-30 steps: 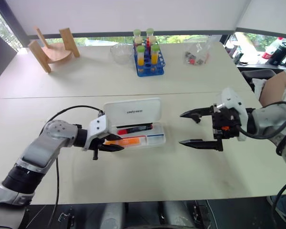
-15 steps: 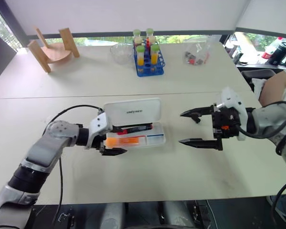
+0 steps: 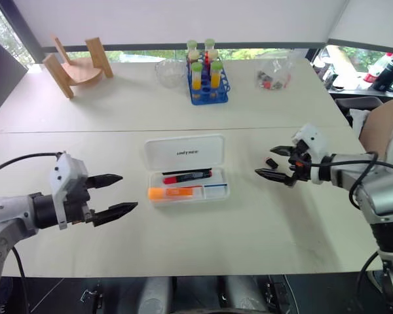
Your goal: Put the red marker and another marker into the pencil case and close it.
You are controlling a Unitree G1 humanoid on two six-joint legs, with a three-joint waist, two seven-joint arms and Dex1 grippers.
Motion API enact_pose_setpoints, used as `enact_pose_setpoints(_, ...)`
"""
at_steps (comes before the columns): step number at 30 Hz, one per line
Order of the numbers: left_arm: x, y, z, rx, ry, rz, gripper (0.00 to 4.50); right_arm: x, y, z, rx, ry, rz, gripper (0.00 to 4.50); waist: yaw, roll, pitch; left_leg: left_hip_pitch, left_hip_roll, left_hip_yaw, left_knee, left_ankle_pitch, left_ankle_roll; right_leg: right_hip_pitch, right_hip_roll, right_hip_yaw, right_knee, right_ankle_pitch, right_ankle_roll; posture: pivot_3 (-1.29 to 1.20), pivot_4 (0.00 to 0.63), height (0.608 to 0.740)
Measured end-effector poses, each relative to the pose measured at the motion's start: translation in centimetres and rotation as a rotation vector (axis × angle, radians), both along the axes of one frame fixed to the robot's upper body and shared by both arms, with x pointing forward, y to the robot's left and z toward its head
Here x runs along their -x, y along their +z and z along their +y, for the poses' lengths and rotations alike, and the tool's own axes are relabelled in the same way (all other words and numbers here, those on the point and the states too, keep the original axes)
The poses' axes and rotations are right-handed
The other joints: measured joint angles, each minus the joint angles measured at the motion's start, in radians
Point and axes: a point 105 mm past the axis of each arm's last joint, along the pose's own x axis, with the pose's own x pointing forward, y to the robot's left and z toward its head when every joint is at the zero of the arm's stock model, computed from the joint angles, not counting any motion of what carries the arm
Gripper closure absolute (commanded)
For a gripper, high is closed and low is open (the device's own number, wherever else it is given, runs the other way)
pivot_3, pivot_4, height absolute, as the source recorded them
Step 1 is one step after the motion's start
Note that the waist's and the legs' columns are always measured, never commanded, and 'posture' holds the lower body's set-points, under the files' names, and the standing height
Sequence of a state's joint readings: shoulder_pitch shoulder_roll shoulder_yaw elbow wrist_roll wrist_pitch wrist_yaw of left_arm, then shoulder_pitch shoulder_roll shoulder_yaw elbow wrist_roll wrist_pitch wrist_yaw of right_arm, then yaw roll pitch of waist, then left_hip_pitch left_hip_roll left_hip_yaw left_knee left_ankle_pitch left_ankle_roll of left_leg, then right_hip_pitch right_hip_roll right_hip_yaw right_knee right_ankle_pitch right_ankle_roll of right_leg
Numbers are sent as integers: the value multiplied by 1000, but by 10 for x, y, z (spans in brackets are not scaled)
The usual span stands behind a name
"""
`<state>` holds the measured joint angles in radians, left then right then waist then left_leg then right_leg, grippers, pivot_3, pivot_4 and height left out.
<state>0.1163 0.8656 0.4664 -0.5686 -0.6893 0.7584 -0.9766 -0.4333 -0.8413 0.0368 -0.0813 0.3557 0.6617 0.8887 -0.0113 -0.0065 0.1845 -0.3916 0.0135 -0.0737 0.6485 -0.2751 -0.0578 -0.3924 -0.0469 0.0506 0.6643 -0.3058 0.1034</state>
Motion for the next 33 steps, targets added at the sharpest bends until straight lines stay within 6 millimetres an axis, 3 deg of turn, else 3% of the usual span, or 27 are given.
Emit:
enact_pose_setpoints(3, -15, -13, 5, -89, 65, -50, 126, -3, 3, 2, -3, 7, -15, 0, -3, 0, 0, 1, 0, 0, 0, 0, 0, 0, 0, 0, 0, 0, 0, 0, 150, 740)
enact_pose_setpoints(5, -34, -26, 8, -133, 114, -100, 656, -4, 6, 5, -6, 15, -30, 0, -3, 1, 0, 1, 0, 0, -1, 0, 0, 0, 1, 0, 0, 0, 0, 0, 150, 740)
enact_pose_setpoints(8, -42, -41, 5, -129, 109, -99, 1931, -5, 9, 8, -4, 25, -40, 0, -5, 0, 0, 0, 0, 1, -1, 0, 0, -1, 1, 0, 0, 0, 0, 0, 150, 740)
enact_pose_setpoints(13, -47, -40, 1, -116, 48, -131, 4450, -5, 9, 8, -4, 28, -38, 0, -5, 0, 0, -1, 0, 1, -1, 0, 0, -2, 1, 0, 0, 0, 0, 0, 150, 740)
enact_pose_setpoints(23, -43, -56, -22, -109, -101, -78, 4486, -3, 12, 8, -22, 31, -35, 0, -5, 0, 0, -1, 0, 1, -1, 0, 0, -2, 1, 0, 0, 0, 0, 0, 150, 740)
enact_pose_setpoints(30, -45, -59, -24, -131, -120, -67, 4486, 42, 21, 27, -132, 252, 69, 0, -3, 0, 0, -1, 0, 0, -1, 0, 0, -1, 1, 0, 0, 0, 0, 0, 150, 740)
enact_pose_setpoints(33, -46, -58, -26, -124, -118, -73, 4486, 48, 29, 29, -143, 284, 60, 0, -6, 0, 0, 1, 0, 1, 0, 0, 0, 0, 1, 0, 0, 0, 0, 0, 150, 740)
